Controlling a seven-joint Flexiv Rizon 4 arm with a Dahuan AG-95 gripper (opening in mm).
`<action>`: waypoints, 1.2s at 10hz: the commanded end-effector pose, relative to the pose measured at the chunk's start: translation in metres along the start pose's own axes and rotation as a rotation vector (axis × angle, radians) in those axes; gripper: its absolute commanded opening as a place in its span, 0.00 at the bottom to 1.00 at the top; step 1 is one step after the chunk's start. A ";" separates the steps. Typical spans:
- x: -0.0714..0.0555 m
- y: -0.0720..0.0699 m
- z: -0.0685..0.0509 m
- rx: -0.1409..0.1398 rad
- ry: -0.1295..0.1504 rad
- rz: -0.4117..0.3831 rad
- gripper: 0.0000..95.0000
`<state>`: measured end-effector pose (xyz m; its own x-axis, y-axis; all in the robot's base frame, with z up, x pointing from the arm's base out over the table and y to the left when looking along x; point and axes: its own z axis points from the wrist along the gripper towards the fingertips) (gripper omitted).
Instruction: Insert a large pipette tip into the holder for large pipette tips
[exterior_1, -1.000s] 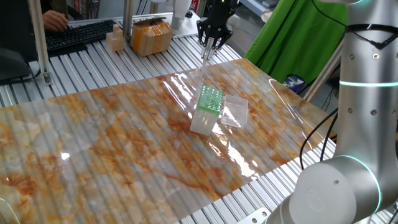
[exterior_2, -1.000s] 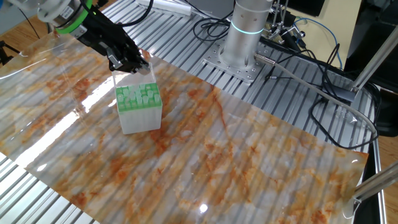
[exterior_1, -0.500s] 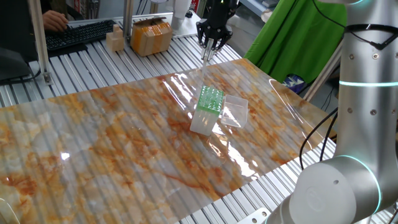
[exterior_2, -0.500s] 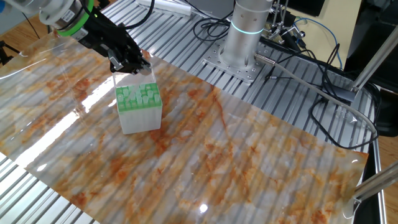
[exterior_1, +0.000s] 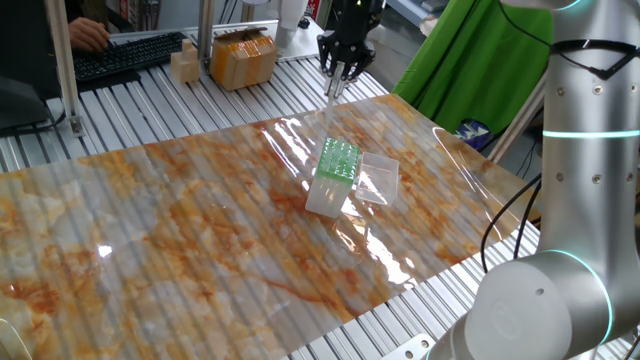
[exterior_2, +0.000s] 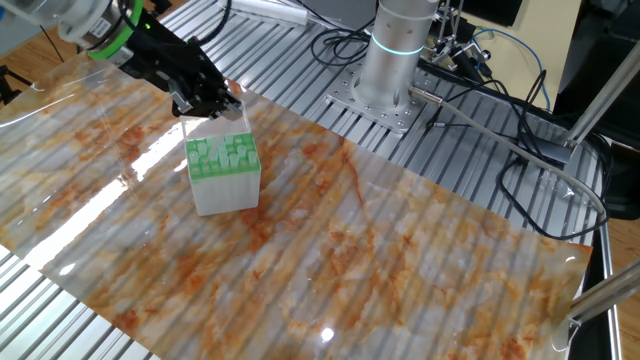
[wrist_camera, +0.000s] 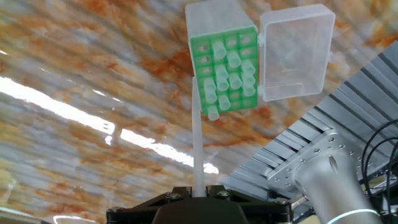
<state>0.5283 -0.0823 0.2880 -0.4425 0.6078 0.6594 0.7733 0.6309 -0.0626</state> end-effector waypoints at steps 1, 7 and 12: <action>-0.003 -0.002 -0.002 0.004 0.003 -0.017 0.00; -0.010 -0.010 -0.001 -0.001 0.022 -0.015 0.00; -0.013 -0.015 0.004 -0.010 0.033 -0.016 0.00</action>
<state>0.5202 -0.0981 0.2766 -0.4385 0.5820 0.6848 0.7712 0.6349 -0.0458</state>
